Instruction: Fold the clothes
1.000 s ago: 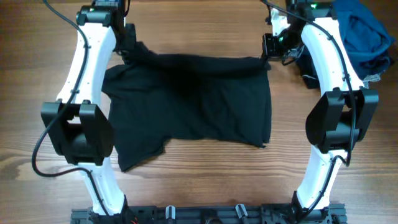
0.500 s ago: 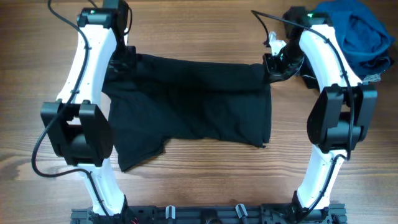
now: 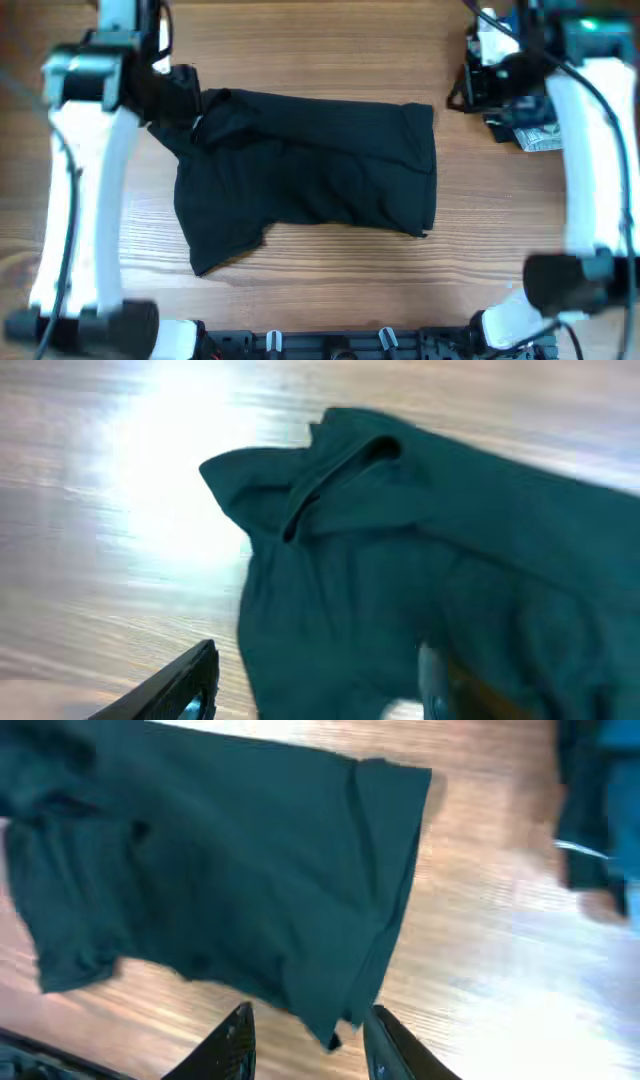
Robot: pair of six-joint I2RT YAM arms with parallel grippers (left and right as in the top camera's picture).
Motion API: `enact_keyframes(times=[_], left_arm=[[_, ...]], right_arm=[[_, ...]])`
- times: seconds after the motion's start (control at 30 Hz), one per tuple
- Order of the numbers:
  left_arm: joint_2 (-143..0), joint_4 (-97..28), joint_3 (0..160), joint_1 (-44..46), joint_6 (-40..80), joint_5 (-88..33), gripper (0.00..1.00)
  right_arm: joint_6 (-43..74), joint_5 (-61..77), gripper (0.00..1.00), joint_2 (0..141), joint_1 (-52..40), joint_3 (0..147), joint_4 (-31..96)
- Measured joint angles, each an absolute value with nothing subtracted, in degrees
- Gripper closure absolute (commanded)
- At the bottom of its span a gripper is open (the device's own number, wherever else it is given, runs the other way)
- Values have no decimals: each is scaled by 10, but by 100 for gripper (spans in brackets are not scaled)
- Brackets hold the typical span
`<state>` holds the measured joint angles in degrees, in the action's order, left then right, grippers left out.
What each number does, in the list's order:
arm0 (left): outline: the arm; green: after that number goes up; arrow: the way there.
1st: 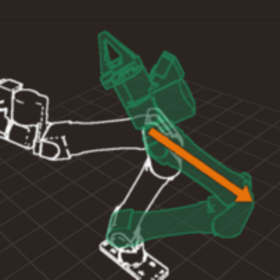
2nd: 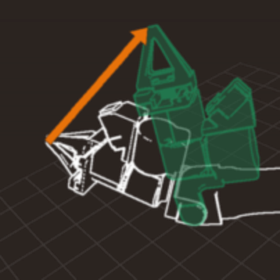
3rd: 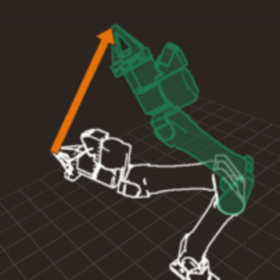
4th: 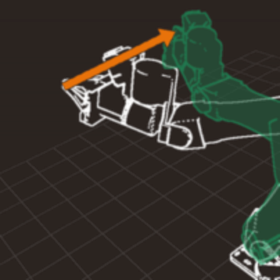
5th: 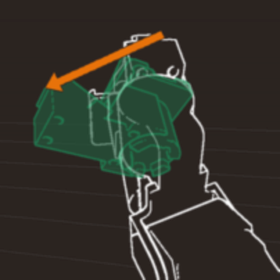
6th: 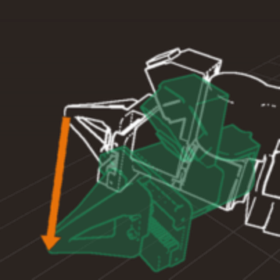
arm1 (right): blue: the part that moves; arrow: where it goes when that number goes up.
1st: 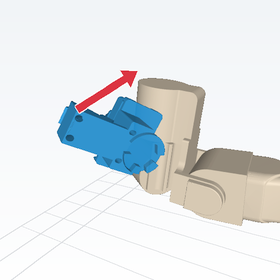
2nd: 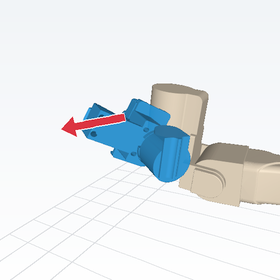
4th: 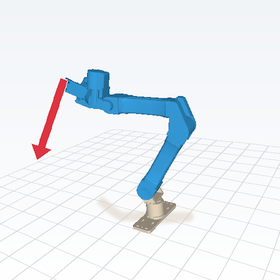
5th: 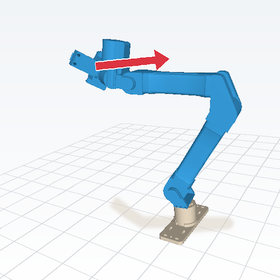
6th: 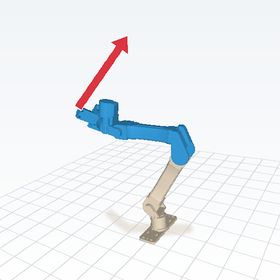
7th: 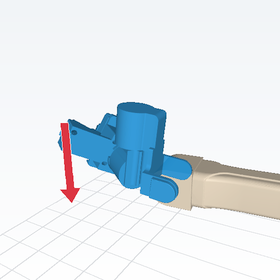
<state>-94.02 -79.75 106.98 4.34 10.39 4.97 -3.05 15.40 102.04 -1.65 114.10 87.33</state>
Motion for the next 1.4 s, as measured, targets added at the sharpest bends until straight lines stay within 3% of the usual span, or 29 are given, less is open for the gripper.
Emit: enact_keyframes(times=[0.17,0.3,0.4,0.5,0.73,0.83,0.9,1.0,1.1,1.17,1.27,1.33,1.4], left_arm=[[-878,-916,1065,45,194,28,38],[-815,-911,964,64,263,16,36],[-729,-859,820,69,326,13,34],[-660,-762,655,70,369,-8,32],[-667,-576,409,70,392,-50,39],[-672,-556,375,70,392,-53,35],[-673,-530,355,70,394,-58,24],[-674,-516,349,71,397,-63,15],[-683,-514,349,71,403,-64,13],[-712,-523,348,71,425,-66,16],[-771,-500,347,71,464,-67,31],[-803,-476,347,71,475,-69,43],[-811,-458,348,71,477,-78,67]], right_arm=[[21,143,72,880,-17,1094,921],[70,144,69,776,-17,895,862],[117,161,69,747,-17,735,784],[150,172,62,754,-32,620,691],[176,159,57,756,-62,466,533],[180,156,57,757,-62,396,485],[184,156,53,757,-62,375,465],[189,155,50,756,-62,375,445],[197,155,50,757,-62,375,443],[211,154,51,757,-62,375,440],[230,154,51,757,-62,375,430],[238,154,51,757,-62,375,416],[244,154,52,756,-62,375,408]])
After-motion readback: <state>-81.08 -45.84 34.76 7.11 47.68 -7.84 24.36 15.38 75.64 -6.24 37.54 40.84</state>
